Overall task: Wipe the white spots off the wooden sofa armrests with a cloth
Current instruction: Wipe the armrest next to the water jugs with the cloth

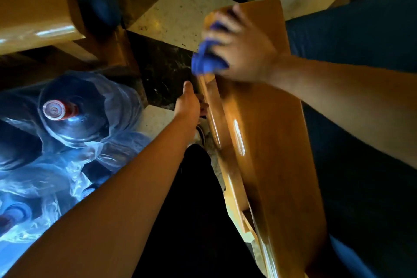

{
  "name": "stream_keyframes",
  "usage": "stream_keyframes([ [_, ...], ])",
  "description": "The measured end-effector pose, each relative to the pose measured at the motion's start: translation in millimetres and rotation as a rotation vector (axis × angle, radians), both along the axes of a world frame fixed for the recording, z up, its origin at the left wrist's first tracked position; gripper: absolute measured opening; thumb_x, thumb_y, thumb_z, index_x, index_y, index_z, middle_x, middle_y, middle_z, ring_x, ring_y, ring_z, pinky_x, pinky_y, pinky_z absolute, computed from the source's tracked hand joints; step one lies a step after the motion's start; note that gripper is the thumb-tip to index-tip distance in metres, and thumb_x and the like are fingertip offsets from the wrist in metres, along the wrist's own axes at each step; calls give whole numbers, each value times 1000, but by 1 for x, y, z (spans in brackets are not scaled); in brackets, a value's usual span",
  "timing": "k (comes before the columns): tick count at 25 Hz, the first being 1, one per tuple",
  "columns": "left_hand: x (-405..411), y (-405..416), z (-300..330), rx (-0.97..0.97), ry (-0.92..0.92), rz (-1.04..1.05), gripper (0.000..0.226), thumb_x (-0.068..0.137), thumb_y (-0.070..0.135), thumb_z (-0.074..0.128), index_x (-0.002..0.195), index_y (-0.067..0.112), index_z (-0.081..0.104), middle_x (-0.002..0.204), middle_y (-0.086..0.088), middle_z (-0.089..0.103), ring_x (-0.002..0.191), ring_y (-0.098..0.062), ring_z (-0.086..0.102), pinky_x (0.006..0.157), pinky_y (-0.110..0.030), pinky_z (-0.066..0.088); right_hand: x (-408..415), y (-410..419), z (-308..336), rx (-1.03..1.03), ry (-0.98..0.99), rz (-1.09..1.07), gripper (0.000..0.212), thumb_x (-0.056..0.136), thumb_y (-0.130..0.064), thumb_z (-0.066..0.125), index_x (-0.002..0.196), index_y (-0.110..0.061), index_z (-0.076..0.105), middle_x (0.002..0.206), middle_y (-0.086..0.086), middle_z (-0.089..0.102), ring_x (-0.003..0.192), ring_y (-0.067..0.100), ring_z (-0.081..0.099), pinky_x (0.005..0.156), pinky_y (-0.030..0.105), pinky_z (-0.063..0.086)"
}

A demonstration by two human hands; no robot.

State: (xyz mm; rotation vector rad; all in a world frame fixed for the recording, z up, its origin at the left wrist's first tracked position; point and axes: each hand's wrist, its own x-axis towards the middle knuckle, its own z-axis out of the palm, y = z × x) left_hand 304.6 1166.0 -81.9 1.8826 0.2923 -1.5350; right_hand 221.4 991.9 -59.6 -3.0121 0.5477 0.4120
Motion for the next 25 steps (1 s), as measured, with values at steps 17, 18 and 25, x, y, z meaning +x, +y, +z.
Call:
stream_keyframes([
  [17, -11, -23, 4, -25, 76, -62, 73, 103, 62, 23, 107, 7, 71, 100, -14, 77, 93, -30, 73, 87, -48, 55, -125, 2, -6, 729, -553, -1646, 49, 80, -74, 63, 56, -32, 72, 54, -16, 67, 48, 0, 62, 50, 19, 44],
  [18, -7, -19, 5, -26, 69, -68, 73, 103, 62, 23, 104, 8, 71, 98, -15, 77, 92, -30, 73, 86, -48, 55, -142, 13, -4, 785, -593, -1658, 44, 85, -69, 63, 59, -34, 74, 57, -20, 69, 52, -5, 64, 54, 14, 45],
  [25, -1, -18, 24, 22, 79, -52, 72, 104, 59, 20, 97, 4, 67, 93, -17, 71, 80, -31, 68, 75, -43, 51, -223, 152, 8, 521, -253, -1721, 52, 84, -76, 53, 101, -29, 65, 96, -1, 69, 95, 23, 69, 82, 41, 51],
])
